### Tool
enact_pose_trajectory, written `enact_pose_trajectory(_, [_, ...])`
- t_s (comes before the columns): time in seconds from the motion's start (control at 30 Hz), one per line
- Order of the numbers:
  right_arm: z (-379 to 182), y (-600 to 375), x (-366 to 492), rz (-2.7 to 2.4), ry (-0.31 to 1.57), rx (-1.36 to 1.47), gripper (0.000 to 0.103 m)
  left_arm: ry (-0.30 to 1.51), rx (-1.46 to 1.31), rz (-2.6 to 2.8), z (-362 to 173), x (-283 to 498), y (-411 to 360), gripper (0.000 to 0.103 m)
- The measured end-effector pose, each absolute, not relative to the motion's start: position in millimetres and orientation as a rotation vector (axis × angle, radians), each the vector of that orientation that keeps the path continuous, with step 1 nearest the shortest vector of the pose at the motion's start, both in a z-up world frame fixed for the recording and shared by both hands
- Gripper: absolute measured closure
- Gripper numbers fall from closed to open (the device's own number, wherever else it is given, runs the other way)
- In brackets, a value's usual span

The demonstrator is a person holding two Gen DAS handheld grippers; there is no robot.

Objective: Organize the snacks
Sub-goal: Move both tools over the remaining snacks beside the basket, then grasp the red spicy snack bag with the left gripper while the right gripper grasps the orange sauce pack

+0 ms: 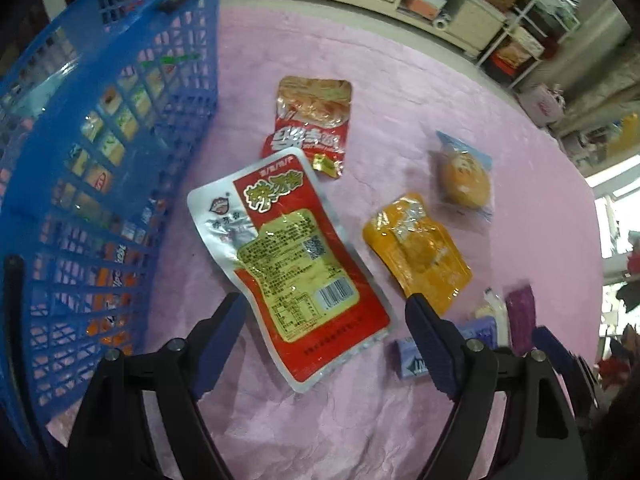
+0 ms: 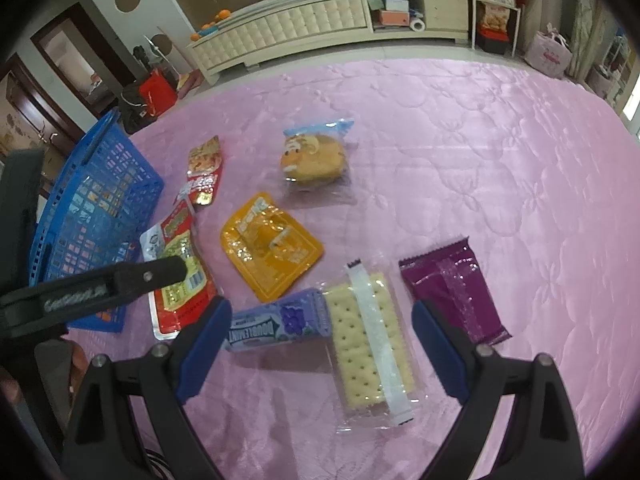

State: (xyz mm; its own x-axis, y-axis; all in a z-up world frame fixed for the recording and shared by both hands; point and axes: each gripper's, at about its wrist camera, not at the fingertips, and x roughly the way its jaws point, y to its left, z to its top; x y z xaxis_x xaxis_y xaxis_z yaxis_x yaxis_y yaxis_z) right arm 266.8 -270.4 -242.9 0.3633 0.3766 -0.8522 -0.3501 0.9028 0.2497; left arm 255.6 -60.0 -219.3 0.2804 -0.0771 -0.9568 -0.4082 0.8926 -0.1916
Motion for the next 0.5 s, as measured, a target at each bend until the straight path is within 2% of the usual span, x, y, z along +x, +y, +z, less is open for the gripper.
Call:
enact_pose_trajectory(0.3, [-253, -277, 269, 0.482, 1.103, 0.027, 0.009, 1.308, -0.573, 0.353, -247, 268, -42, 0.022])
enact_pose_trajectory(0.33, [-254, -278, 269, 0.482, 1.104, 0.03, 0.009, 1.293, -0.601, 0.358, -248, 267, -39, 0.019])
enact_pose_trajectory(0.5, [-260, -281, 270, 0.485, 1.113, 0.038, 0.009, 1.295, -0.582, 0.377, -249, 276, -36, 0.018])
